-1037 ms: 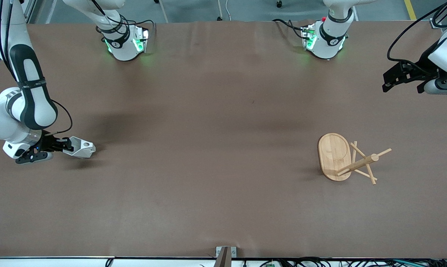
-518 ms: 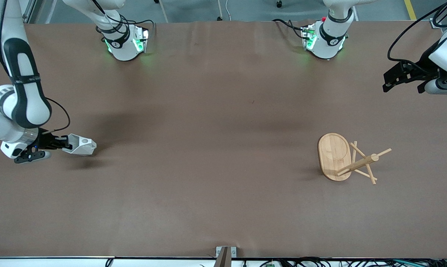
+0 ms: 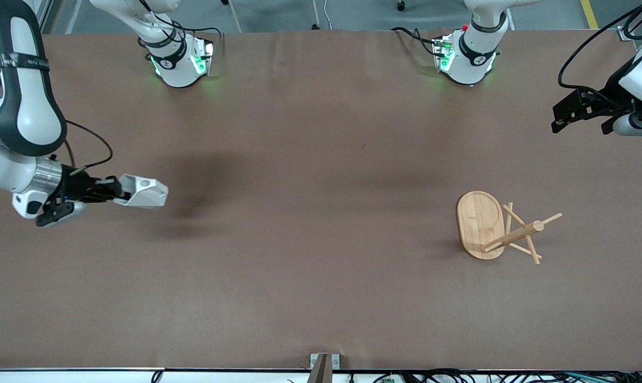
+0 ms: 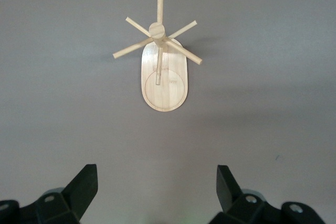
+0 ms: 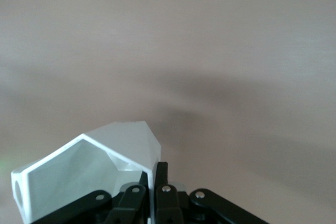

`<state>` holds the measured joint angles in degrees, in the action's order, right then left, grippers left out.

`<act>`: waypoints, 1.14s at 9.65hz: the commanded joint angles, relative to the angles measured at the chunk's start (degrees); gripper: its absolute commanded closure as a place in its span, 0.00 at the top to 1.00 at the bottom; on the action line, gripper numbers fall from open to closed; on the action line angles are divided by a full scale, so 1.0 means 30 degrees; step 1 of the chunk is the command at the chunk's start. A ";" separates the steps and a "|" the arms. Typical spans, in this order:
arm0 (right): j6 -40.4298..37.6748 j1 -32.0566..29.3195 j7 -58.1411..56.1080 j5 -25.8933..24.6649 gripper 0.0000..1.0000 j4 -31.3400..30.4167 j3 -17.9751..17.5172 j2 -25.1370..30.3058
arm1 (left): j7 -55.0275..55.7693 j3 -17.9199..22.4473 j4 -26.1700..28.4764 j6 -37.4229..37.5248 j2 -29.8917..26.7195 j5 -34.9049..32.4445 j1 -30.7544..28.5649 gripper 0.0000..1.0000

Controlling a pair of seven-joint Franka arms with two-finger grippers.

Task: Hang cup on rack
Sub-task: 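Lift the cup with the right gripper while the left gripper approaches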

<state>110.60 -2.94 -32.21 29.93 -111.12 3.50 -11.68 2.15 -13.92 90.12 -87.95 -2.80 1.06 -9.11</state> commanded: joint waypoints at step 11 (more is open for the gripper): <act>0.0133 0.0833 0.1646 1.4046 0.00 0.2263 -0.7984 -0.1204 | -0.4581 -0.0867 0.0252 -0.2902 0.1284 0.2927 1.0441 1.00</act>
<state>110.90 -0.24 -30.03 70.90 -106.20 -17.95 -14.46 -9.86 -16.88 89.75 -94.87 0.41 9.33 20.13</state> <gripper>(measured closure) 0.960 0.000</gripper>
